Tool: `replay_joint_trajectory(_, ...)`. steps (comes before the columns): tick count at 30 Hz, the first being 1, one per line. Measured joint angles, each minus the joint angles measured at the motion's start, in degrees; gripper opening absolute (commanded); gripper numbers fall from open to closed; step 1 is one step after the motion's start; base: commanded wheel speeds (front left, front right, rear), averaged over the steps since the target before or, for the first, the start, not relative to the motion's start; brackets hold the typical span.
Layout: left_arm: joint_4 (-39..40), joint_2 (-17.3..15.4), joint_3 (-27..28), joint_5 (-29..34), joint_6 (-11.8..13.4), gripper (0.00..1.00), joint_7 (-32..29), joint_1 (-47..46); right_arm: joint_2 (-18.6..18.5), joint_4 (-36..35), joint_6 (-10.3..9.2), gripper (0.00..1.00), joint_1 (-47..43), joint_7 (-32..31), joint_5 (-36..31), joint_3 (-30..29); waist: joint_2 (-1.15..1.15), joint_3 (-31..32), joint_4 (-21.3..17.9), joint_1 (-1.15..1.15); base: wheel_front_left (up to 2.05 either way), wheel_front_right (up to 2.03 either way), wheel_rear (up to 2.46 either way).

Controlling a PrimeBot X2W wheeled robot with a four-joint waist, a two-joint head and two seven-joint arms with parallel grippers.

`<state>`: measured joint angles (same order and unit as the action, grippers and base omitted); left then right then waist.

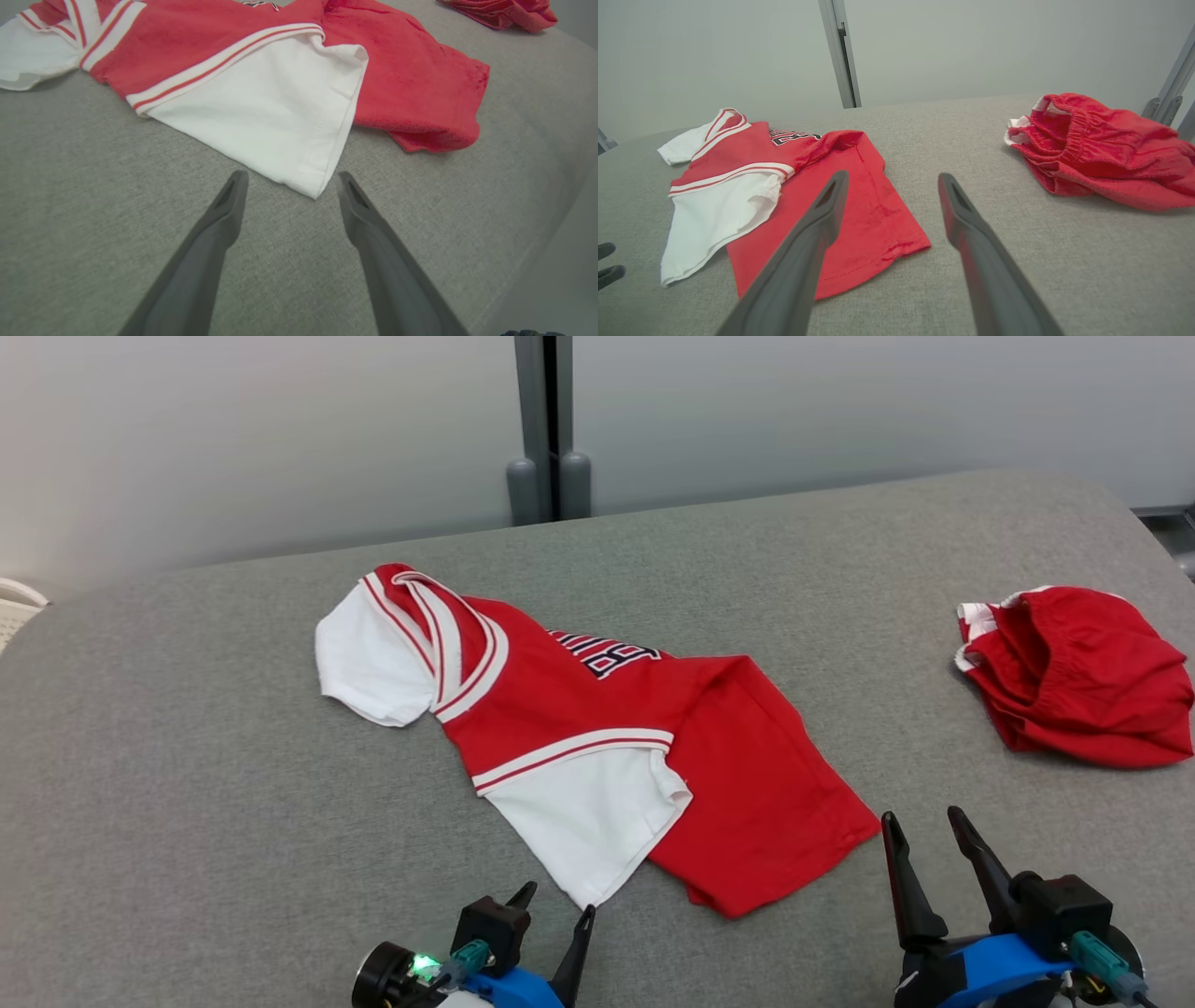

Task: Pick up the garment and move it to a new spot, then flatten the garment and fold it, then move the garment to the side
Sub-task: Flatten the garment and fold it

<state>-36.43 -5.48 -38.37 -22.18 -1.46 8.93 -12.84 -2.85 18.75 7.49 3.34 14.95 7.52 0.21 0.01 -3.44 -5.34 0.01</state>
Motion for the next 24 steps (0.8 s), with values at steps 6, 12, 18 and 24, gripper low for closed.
replay_joint_trajectory(6,-7.8,0.9,-1.7,1.0,-1.1,1.0,0.9,-4.3,0.0,0.0,0.0,1.0,0.9,0.0,0.0,-0.1,0.0,-2.0,-3.0,0.0,0.0,0.0,0.0)
replay_joint_trajectory(12,-14.3,1.8,-2.7,1.0,-1.3,1.0,0.8,-7.8,0.0,0.2,0.0,1.0,1.4,0.0,0.3,0.0,0.0,-3.2,-5.0,-0.01,0.0,0.0,0.0)
replay_joint_trajectory(18,-17.6,2.2,-2.0,-0.5,-1.7,0.0,2.7,-10.0,0.0,0.4,0.0,1.0,1.8,0.0,0.5,-0.8,0.0,-3.5,-5.6,0.0,0.0,0.0,0.0)
replay_joint_trajectory(24,-16.2,1.3,-0.5,-0.6,-0.1,0.0,5.4,-10.2,0.0,0.5,-0.01,1.0,1.6,0.0,0.1,-3.0,0.0,-2.1,-2.9,-0.01,0.0,0.0,0.0)
